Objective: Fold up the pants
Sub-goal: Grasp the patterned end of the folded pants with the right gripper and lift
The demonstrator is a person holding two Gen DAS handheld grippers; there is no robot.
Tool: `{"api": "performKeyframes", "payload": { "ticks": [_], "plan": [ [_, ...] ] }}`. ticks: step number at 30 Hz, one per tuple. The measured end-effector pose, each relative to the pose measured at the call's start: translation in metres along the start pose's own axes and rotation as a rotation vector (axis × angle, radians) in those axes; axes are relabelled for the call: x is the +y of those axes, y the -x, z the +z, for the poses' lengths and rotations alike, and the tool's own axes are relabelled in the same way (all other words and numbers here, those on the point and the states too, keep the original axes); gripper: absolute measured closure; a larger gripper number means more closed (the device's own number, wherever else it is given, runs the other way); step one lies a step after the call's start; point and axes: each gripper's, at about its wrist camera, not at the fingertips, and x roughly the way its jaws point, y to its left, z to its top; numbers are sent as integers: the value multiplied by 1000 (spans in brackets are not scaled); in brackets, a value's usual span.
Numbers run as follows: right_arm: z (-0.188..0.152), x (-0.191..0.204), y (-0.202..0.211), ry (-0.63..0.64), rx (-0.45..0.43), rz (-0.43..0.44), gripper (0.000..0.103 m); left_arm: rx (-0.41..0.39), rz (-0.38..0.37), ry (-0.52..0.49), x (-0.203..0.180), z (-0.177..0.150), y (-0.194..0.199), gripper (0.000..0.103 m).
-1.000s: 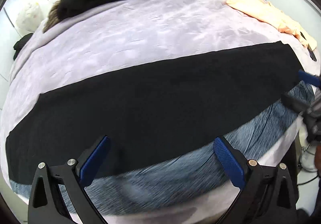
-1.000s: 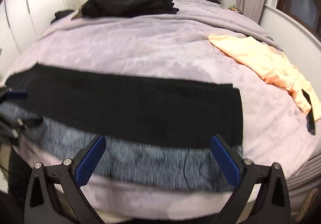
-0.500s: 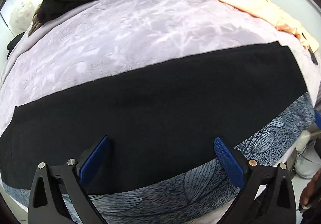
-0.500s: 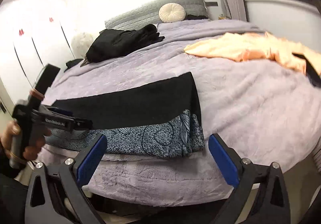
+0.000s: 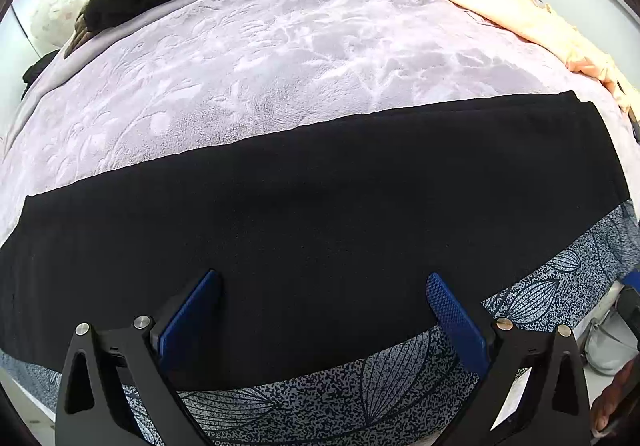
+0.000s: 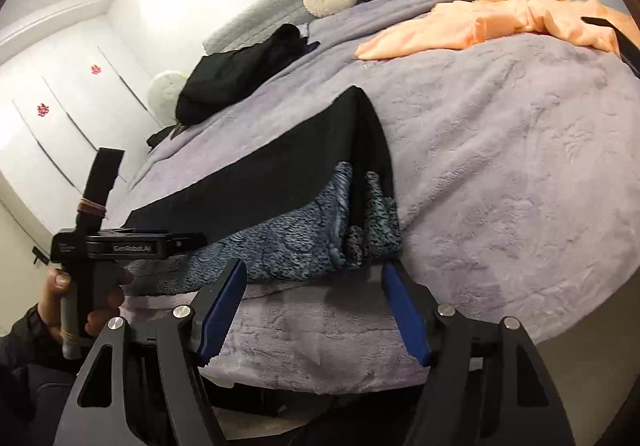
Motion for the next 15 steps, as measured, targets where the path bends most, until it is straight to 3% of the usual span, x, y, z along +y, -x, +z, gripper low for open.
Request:
{"api": "performKeyframes", "payload": {
  "ticks": [5,9,12,15],
  "plan": [
    [15,16,-9,58,-72,-24,29,3,-1,5,-12,6,-1,0],
    [18,4,-40,26,51,-77,28,0,4,5,-2,20,-15,0],
    [20,15,-11,44,-55,10,28,-4,-7,5,-1,18,-14,0],
    [18,31,-8,146,-77,-38,28,-8,2,13,-4,18,-16,0]
  ]
}}
